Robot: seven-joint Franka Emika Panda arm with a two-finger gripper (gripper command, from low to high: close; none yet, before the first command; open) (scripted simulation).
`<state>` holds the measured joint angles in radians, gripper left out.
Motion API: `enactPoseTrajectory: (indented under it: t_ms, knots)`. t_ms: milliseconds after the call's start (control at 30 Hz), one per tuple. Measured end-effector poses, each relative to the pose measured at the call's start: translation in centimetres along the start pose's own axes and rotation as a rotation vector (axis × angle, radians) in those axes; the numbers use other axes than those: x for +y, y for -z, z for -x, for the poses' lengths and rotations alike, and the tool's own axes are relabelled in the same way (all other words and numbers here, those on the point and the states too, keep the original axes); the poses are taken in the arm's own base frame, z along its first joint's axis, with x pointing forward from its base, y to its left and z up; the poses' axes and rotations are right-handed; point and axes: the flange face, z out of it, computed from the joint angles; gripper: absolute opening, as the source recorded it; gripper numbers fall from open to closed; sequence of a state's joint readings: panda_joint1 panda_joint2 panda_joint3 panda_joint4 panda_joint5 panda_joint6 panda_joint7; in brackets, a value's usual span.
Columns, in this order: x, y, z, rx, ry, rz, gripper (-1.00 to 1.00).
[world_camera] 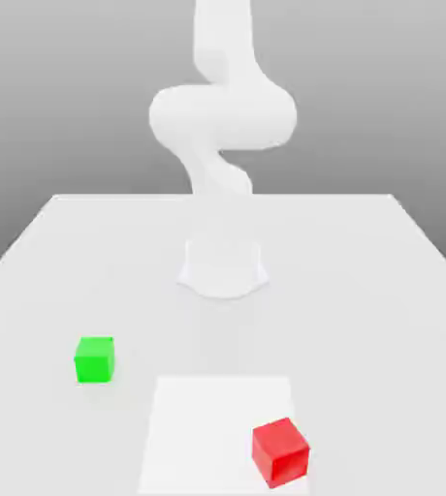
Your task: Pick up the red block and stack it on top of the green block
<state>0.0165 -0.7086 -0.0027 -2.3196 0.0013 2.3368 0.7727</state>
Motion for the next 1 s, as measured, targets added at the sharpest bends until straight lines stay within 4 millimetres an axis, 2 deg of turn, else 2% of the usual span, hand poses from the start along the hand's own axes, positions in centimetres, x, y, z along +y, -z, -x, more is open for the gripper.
enactPoseTrajectory:
  t_ms: [233,500,633,800,967,1000]
  knots:
    - [0.7,-14.3,3.2,-0.175,0.105,0.121,0.00]
    - [4.4,-28.1,10.3,-0.372,0.226,0.252,0.00]
    - [7.3,-33.8,15.0,-0.473,0.293,0.314,0.00]
    - [12.0,-39.5,21.0,-0.591,0.363,0.390,0.00]
    - [15.3,-44.3,24.4,-0.610,0.373,0.401,0.00]
    - [15.7,-44.8,24.8,-0.610,0.373,0.401,-1.00]
